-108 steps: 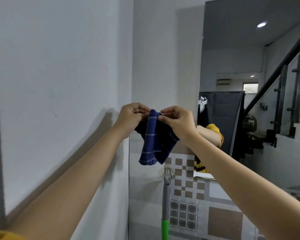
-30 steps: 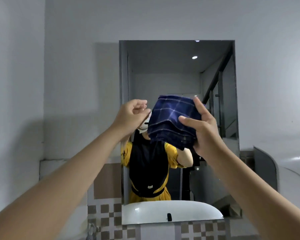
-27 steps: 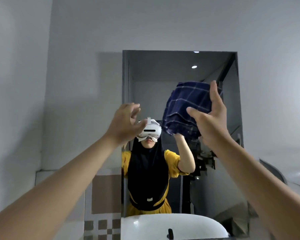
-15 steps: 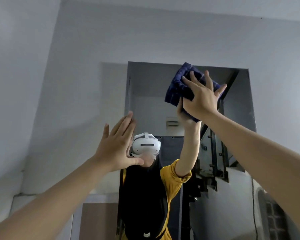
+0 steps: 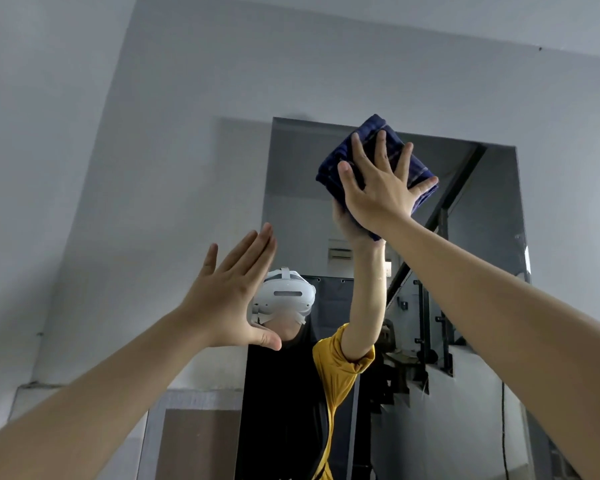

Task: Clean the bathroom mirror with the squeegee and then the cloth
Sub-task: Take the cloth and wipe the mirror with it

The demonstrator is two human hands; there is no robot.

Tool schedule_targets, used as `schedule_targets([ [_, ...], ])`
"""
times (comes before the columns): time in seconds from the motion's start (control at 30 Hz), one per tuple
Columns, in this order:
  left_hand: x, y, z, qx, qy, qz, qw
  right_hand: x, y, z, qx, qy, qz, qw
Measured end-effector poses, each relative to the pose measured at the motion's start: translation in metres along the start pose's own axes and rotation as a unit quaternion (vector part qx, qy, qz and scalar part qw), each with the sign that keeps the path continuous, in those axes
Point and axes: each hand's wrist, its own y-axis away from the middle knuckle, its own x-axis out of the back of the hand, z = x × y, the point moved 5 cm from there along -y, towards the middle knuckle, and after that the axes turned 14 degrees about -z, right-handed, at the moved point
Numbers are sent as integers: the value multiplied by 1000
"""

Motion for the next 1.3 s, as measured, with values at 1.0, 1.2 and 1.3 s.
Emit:
schedule_targets([
  [1.0, -6, 8, 0, 21, -25, 47, 998, 54, -17, 143, -105, 12, 54, 993],
  [1.2, -5, 7, 4, 54, -56, 35, 996, 46, 9, 163, -302, -115, 88, 942],
  [1.3, -7, 10, 8, 79, -73, 12, 994, 31, 20, 135, -347, -152, 90, 921],
])
